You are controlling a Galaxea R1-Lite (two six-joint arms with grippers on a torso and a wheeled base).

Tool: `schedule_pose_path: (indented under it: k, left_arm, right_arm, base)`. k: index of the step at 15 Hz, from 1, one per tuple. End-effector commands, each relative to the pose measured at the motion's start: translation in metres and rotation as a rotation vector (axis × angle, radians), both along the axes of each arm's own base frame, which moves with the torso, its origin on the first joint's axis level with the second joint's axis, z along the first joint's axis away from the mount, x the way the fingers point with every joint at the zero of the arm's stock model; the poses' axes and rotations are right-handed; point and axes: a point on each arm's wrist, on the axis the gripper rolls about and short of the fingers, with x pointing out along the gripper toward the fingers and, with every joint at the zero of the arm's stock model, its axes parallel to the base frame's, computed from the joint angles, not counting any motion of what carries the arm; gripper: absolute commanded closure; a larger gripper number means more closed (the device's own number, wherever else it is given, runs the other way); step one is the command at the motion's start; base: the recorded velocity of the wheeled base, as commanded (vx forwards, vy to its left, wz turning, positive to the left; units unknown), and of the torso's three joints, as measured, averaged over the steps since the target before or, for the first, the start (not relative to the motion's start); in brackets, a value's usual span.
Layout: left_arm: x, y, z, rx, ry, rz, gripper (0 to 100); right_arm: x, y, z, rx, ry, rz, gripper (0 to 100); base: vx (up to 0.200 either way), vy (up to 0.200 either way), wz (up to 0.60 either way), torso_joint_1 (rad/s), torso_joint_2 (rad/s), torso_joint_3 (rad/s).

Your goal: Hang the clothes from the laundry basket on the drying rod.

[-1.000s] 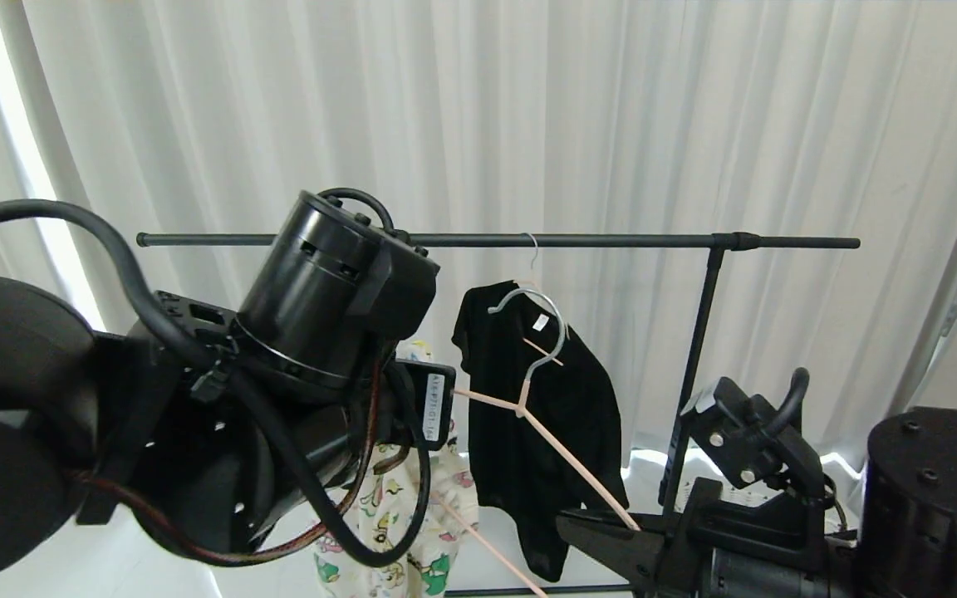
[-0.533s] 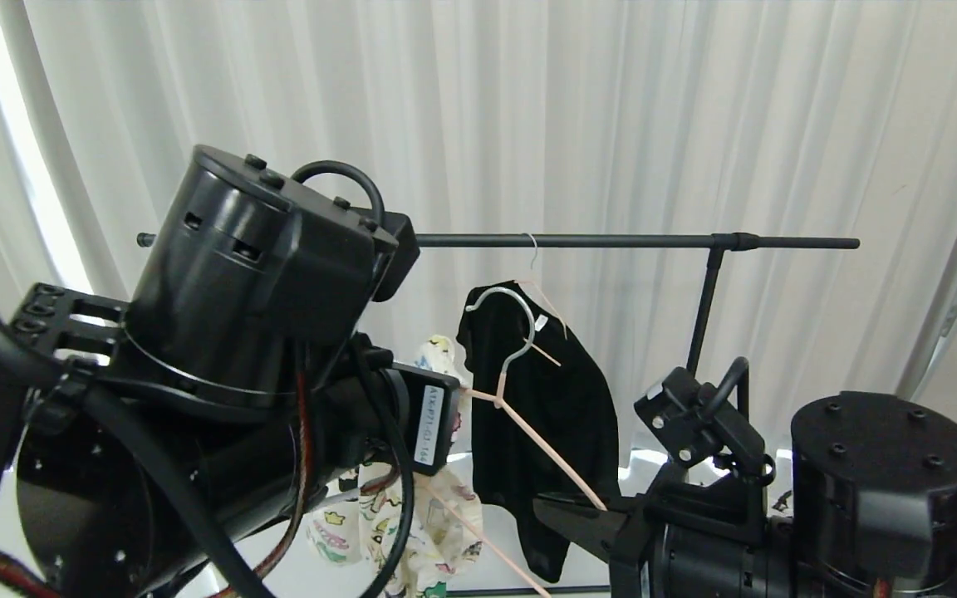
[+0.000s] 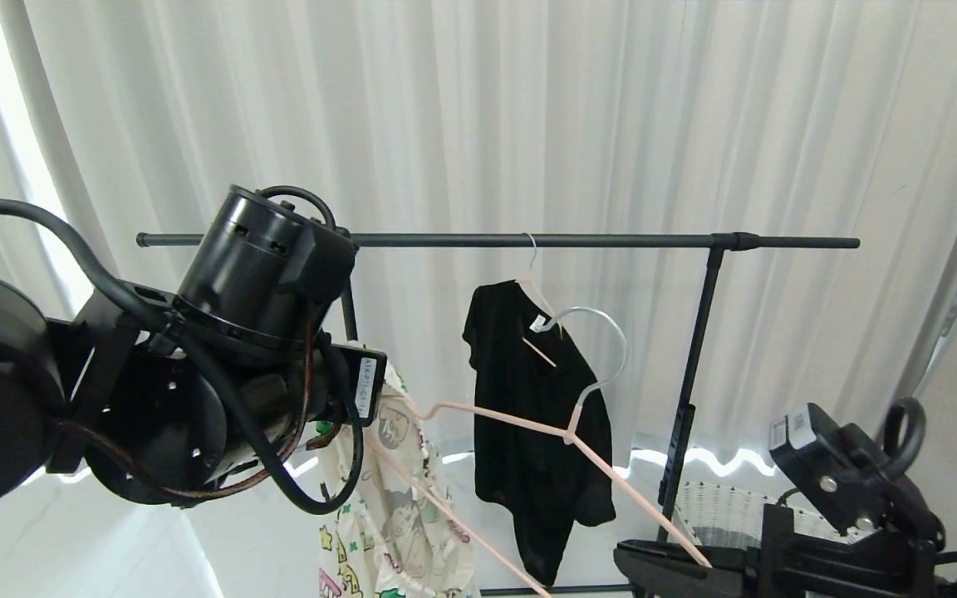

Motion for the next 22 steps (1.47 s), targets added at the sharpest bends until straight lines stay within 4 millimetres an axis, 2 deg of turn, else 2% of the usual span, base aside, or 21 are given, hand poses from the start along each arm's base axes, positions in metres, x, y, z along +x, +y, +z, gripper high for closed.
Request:
schedule_pose_path:
  k: [1, 4, 9, 15, 19, 22]
  left_arm:
    - [0.002, -0.001, -0.002, 0.006, -0.003, 0.009, 100]
    - [-0.004, -0.008, 0.001, -0.003, -0.015, -0.024, 100]
    - [-0.011, -0.017, 0.011, -0.029, -0.042, -0.065, 100]
    - [-0.019, -0.033, 0.035, -0.125, -0.100, -0.122, 100]
    - [-0.055, -0.043, 0.052, -0.244, -0.064, -0.375, 100]
    - [-0.057, -0.041, 0.046, -0.232, -0.047, -0.381, 100]
  right_arm:
    - [-0.012, -0.010, 0.011, 0.042, -0.019, 0.038, 100]
    - [-0.010, -0.005, 0.010, 0.038, -0.011, 0.059, 100]
    - [0.012, 0.014, 0.004, 0.005, 0.005, 0.004, 100]
    - [0.032, 0.061, 0.001, 0.053, -0.018, 0.025, 100]
    - [0.039, 0.086, -0.006, 0.039, -0.012, 0.034, 100]
    - [0.048, 0.085, -0.009, 0.030, -0.014, -0.016, 100]
  base:
    - [0.000, 0.000, 0.00, 0.000, 0.00, 0.000]
    - [0.000, 0.000, 0.00, 0.000, 0.00, 0.000]
    - [0.000, 0.000, 0.00, 0.000, 0.00, 0.000]
    - [0.000, 0.000, 0.00, 0.000, 0.00, 0.000]
    - [0.000, 0.000, 0.00, 0.000, 0.00, 0.000]
    - [0.000, 0.000, 0.00, 0.000, 0.00, 0.000]
